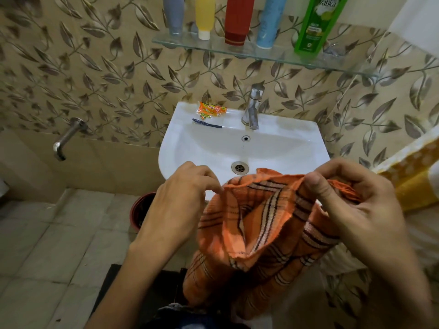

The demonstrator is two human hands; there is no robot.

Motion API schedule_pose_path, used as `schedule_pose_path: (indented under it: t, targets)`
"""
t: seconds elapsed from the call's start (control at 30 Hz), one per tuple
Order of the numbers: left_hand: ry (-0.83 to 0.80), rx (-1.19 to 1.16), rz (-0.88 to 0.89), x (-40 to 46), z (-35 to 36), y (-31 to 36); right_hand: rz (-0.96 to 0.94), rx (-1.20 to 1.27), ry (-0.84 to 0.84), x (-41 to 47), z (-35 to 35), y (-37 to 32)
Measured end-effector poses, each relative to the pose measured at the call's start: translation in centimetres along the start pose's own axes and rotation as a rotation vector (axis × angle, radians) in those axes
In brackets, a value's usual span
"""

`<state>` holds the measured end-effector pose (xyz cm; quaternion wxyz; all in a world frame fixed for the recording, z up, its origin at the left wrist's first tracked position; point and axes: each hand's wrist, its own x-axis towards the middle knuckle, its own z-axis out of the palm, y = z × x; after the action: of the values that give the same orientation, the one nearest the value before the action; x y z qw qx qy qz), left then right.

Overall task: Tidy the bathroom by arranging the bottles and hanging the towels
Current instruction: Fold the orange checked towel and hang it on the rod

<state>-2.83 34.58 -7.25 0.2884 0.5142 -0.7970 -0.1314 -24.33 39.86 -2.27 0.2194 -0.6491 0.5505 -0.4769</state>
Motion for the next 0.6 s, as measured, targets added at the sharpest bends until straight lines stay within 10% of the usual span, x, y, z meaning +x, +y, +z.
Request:
schedule_pose_path:
  t: [0.17,0.37,0.6]
  targets:
    - [0.063,-0.414,0.133,-0.3,0.1,2.6,0.012,-0.016,-0.026,0.1,0.7,-0.1]
    - [0.248,-0.382,0.105,-0.3,1.5,3.7,-0.027,-0.006,-0.078,-0.2,1.1,-0.3]
    - [0.012,-0.374,0.140,-0.6,0.6,3.0,0.015,-0.018,0.005,-0.2,0.7,0.1]
